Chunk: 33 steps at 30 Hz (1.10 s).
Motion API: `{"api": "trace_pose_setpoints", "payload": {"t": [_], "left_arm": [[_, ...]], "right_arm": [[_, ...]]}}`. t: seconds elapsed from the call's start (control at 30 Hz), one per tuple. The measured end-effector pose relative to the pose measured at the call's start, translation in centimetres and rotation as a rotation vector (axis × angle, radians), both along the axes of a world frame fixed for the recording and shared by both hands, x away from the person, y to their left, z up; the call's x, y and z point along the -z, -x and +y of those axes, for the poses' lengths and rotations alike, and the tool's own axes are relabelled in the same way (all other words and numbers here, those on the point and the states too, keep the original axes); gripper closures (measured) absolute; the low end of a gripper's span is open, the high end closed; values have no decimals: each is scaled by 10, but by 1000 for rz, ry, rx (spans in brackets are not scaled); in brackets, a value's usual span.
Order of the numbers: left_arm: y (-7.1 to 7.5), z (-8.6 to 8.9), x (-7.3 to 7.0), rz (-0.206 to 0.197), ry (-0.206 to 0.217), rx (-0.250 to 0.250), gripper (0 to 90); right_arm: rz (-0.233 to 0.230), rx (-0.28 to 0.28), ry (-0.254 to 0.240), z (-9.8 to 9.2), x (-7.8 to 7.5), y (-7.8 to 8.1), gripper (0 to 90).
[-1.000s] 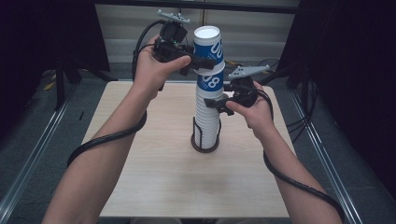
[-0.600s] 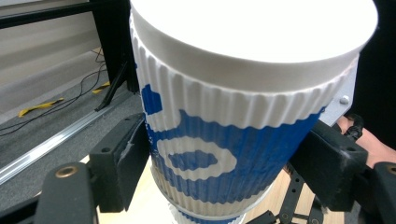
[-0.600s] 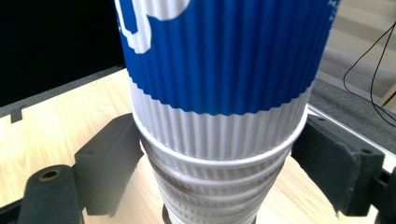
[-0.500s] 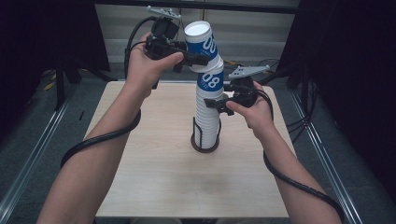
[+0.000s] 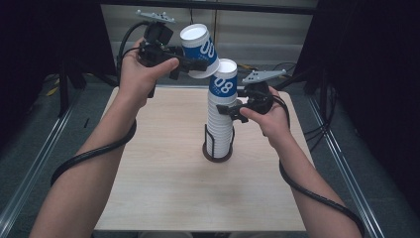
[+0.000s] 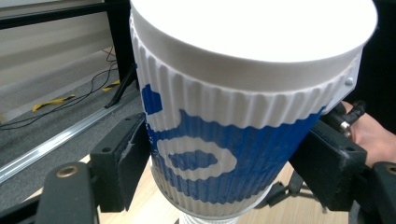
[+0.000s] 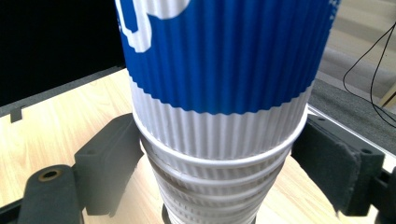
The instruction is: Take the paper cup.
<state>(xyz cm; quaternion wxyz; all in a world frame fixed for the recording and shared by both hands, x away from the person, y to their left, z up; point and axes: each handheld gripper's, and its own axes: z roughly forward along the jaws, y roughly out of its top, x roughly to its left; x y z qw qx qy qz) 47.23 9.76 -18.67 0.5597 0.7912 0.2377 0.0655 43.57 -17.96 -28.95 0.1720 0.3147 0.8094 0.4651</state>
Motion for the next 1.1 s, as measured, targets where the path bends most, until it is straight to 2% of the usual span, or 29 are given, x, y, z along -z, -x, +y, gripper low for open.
{"api": "trace_pose_setpoints", "payload": {"t": [0.33, 0.63, 0.8, 1.1], "left_arm": [[4, 20, 8, 7, 13, -21, 231], [6, 37, 24, 16, 7, -39, 232], [7, 39, 32, 24, -5, -39, 232], [7, 43, 55, 41, -21, -42, 232]], "right_arm": [[-1, 2, -3, 0, 1, 1, 154], [-2, 4, -3, 0, 1, 1, 154], [-3, 4, -4, -1, 1, 1, 154], [-12, 6, -20, -4, 3, 3, 153]]}}
